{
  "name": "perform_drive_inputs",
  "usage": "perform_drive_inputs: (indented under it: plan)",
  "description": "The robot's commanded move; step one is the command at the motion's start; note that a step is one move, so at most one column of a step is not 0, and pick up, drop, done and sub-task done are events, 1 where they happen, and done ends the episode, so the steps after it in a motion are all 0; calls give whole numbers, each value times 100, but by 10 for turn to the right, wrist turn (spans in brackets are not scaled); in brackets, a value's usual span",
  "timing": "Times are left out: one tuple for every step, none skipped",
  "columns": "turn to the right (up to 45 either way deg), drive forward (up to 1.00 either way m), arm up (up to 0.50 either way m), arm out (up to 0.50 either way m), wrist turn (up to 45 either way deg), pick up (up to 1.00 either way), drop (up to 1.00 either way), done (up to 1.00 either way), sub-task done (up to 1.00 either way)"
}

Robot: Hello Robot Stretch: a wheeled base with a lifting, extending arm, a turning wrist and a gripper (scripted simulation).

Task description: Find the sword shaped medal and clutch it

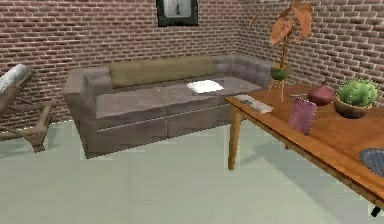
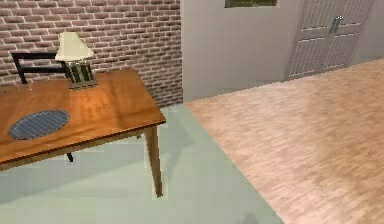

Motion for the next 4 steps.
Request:
perform_drive_inputs:
  plan:
    - [0,70,0,0,0,0,0,0,0]
    - [-450,0,0,0,0,0,0,0,0]
    - [-60,0,0,0,0,0,0,0,0]
    - [450,0,0,0,0,0,0,0,0]
